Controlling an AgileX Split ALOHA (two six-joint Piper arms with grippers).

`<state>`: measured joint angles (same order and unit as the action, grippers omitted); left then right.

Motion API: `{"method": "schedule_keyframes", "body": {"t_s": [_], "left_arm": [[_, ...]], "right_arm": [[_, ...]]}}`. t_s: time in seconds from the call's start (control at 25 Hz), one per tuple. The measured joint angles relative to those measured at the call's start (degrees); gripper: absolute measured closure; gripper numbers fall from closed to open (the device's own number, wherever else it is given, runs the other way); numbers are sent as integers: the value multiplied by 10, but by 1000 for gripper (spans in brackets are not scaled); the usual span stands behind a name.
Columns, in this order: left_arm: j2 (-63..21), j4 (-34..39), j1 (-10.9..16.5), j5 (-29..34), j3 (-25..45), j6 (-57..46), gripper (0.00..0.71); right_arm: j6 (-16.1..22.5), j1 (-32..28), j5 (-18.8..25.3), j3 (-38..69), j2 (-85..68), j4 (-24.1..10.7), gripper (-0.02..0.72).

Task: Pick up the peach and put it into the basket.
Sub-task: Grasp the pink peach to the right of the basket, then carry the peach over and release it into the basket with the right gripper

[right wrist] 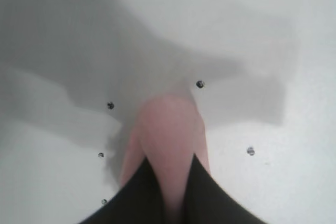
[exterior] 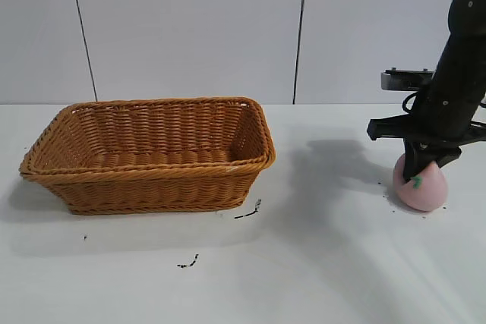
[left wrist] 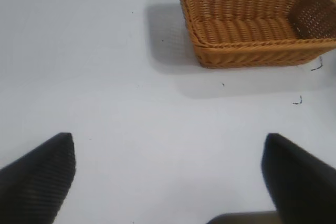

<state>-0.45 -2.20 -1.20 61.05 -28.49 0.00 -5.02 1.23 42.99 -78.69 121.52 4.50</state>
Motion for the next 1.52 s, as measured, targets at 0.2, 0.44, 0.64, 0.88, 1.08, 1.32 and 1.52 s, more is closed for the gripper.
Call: {"method": "schedule_keyframes", "body": {"t_s": [0.2, 0.44, 0.64, 0.88, 1.08, 1.32, 1.52], "left_arm": [[0, 0, 0, 0, 0, 0, 17], [0, 0, 0, 0, 0, 0, 17], [0, 0, 0, 0, 0, 0, 17], [0, 0, 0, 0, 0, 0, 17], [0, 0, 0, 0, 0, 0, 17], [0, 0, 0, 0, 0, 0, 17], [0, 0, 0, 0, 0, 0, 17]], "right_arm": [[-12, 0, 47, -31, -23, -1, 715], [-12, 0, 145, -128, -76, 6, 715], [-11, 5, 189, -211, -83, 5, 715], [-9, 76, 203, -288, -83, 0, 715], [-9, 173, 169, -306, -82, -1, 715], [-9, 285, 111, -308, -60, 1, 715], [-9, 334, 44, -309, 6, 3, 715]]}}
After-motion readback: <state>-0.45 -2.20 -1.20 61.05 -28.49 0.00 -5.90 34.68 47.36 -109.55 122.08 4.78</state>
